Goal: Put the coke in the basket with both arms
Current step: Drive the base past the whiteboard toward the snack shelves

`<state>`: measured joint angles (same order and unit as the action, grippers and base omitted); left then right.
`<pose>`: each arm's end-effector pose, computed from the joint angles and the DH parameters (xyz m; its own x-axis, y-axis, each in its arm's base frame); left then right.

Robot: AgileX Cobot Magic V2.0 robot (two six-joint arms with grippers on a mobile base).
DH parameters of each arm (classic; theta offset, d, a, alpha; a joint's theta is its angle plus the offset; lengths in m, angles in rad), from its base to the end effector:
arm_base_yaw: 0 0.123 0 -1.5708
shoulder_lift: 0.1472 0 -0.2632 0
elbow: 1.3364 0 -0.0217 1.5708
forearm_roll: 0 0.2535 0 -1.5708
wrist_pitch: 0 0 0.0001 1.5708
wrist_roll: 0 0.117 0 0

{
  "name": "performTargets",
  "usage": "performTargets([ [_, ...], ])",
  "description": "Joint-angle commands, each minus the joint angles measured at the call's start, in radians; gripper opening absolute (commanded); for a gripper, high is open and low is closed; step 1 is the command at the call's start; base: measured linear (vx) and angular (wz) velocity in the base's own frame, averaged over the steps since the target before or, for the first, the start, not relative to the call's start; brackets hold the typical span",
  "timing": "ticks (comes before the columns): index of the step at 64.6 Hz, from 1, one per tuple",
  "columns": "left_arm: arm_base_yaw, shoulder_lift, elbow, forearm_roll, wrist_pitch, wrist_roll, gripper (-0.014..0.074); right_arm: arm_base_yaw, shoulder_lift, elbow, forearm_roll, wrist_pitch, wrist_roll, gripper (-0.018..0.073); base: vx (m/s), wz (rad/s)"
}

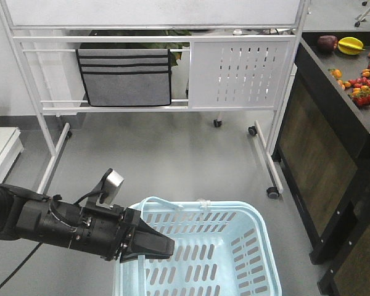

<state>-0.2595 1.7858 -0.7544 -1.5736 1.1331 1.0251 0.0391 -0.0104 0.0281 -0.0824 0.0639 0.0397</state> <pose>0.2519 -0.1766 0.1366 -0.9922 0.0333 -0.1201 0.1242 0.3404 -0.9321 0.1076 0.0036 0.1987 0.0072 -0.0423 -0.9991 -0.0336 0.9985 -0.0425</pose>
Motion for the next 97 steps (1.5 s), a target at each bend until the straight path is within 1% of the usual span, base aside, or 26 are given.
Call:
performTargets([
  [1,-0.003,-0.050,-0.019,-0.069,0.089,0.010,-0.0006,-0.007,-0.018,0.011,-0.007,-0.071,-0.004,-0.0009,0.18,0.00],
  [59,-0.003,-0.050,-0.019,-0.069,0.089,0.010,-0.0006,-0.007,-0.018,0.011,-0.007,-0.071,-0.004,-0.0009,0.18,0.01],
  [97,-0.003,-0.050,-0.019,-0.069,0.089,0.010,-0.0006,-0.007,-0.018,0.011,-0.007,-0.071,-0.004,-0.0009,0.19,0.20],
])
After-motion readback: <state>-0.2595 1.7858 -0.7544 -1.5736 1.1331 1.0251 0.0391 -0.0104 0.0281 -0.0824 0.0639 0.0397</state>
